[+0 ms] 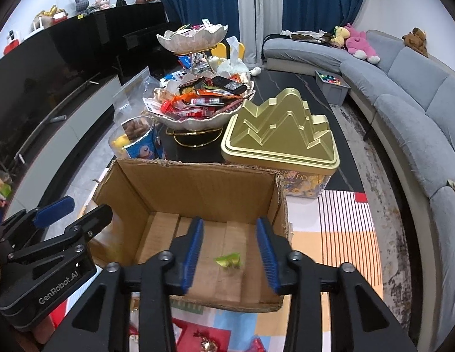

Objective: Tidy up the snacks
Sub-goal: 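Open the left tool to drop the white packet while the right tool releases the candy into the box, then withdraw both open tools from the box back toward the snacks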

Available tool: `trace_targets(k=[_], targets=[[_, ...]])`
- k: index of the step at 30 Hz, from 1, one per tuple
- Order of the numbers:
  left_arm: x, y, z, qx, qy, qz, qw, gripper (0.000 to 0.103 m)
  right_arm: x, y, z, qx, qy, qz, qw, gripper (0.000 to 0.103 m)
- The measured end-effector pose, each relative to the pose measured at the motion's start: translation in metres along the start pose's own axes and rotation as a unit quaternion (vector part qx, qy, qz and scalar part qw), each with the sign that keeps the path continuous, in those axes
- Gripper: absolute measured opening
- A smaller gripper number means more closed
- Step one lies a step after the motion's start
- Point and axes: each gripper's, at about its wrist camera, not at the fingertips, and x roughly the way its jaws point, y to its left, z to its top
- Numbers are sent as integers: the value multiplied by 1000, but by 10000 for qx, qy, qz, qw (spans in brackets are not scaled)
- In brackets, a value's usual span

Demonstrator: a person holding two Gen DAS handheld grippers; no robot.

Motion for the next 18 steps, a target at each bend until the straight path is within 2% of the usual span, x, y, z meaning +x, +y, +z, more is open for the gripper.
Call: trace_targets(k=[6, 18], targets=[[-5, 1, 0, 50, -62, 46, 10000, 71, -6, -2, 0, 25, -38, -34, 10000, 51], [-29, 4, 2, 27, -214, 41, 9998, 71, -32, -2, 1, 36, -227, -60, 9997, 51]])
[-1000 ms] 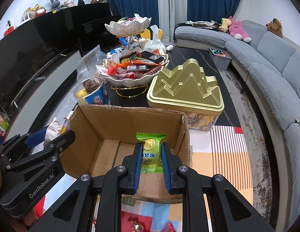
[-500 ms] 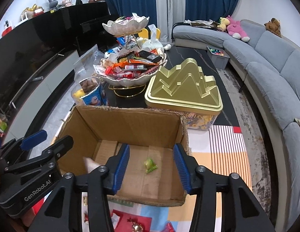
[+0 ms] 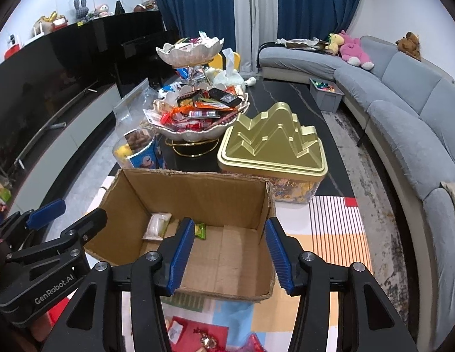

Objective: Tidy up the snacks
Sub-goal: 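Withdraw both open tools from the box back toward the snacks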

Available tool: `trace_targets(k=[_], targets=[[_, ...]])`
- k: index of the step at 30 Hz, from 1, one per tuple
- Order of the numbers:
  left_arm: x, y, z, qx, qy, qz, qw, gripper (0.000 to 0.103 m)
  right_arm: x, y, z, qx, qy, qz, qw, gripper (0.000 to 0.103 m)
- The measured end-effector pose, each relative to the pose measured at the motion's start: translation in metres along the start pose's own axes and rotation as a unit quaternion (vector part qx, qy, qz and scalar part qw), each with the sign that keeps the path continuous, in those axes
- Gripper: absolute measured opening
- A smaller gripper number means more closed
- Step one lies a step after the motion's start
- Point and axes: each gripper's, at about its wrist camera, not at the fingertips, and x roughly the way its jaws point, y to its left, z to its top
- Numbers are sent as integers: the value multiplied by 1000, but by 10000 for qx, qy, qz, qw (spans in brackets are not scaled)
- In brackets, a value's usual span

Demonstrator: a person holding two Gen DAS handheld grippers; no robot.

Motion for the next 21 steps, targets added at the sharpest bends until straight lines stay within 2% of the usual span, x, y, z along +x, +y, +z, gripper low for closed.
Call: trace_targets(k=[9, 11, 13, 16, 21], targets=[[-24, 2, -5, 9, -132, 16, 9999, 73, -23, 0, -10, 54, -79, 16, 10000, 51], [-30, 3, -8, -3, -165, 20, 9999, 76, -27, -1, -13, 56, -98, 6, 9999, 55], [-35, 4, -11, -9, -184, 22, 9998, 77, -34, 0, -16, 45, -161, -37, 9999, 66], [-43, 6, -17, -15, -209, 33, 9998, 79, -41, 0, -19, 59, -232, -86, 9997, 74], [-55, 8, -28, -14, -253, 84, 9996, 84, -51, 0, -26, 99, -253, -83, 9996, 78]])
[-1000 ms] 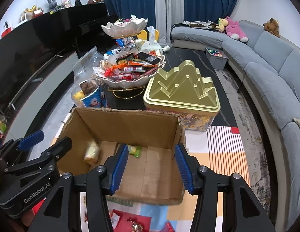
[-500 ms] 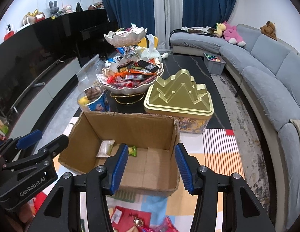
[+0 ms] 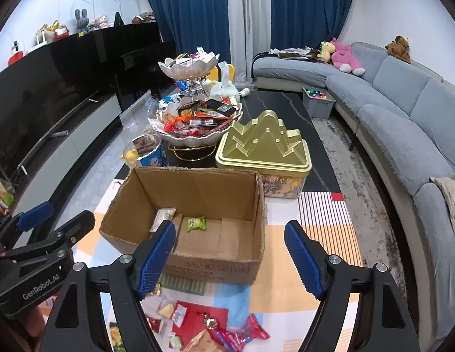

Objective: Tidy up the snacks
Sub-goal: 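Withdraw both open tools from the box back toward the snacks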

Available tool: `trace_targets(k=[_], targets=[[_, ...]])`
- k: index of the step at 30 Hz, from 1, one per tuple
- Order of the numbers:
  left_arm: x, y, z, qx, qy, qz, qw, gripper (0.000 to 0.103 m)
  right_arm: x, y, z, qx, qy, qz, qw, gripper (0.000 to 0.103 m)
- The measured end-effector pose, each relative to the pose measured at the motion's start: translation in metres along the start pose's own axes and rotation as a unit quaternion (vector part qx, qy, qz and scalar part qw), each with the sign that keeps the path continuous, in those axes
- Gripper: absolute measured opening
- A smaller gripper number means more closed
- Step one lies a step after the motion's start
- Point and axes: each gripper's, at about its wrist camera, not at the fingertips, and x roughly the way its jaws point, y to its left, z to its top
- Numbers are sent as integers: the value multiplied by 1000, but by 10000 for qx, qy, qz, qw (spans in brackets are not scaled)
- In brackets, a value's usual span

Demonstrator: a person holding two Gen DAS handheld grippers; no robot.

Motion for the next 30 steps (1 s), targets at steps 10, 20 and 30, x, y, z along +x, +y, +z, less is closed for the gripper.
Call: trace_targets(k=[10, 20, 30], targets=[[-17, 6, -19, 13, -57, 138, 9999, 93, -17, 9, -22, -177, -19, -18, 9998, 79], [-25, 15, -43, -60, 29, 233, 9997, 97, -24, 20, -42, -339, 50, 67, 9994, 79], [-27, 19, -75, -56, 168, 321, 9993, 98, -25, 24, -65, -392, 215, 165, 9989, 79]])
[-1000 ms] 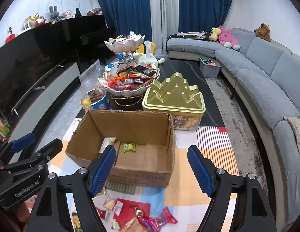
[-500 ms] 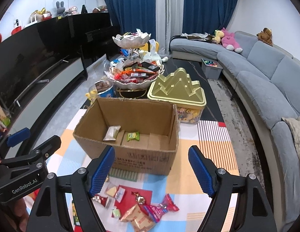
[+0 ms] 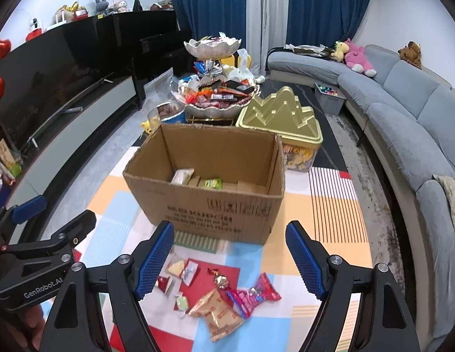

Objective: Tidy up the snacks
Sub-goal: 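Withdraw both open tools from the box back toward the snacks, then move the left tool to the green cracker packet while the right tool approaches the FORTUNE BISCUITS packet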

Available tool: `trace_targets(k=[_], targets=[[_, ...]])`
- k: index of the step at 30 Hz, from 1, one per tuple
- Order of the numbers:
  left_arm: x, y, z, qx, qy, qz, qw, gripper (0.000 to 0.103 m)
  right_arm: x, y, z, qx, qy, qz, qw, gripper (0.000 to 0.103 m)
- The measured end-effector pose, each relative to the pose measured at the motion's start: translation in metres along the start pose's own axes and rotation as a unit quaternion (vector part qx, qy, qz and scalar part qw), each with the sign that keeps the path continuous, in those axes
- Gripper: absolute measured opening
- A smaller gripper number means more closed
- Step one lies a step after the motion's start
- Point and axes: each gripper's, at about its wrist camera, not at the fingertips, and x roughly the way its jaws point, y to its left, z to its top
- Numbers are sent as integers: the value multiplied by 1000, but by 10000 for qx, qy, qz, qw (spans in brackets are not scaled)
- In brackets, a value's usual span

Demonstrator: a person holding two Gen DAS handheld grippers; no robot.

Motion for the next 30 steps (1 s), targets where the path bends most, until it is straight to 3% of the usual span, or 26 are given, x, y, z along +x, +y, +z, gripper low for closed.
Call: trace_targets(k=[30], targets=[[-2, 10, -87, -24, 330, 171, 9993, 99, 1, 28, -73, -730, 324, -10, 9968, 79]])
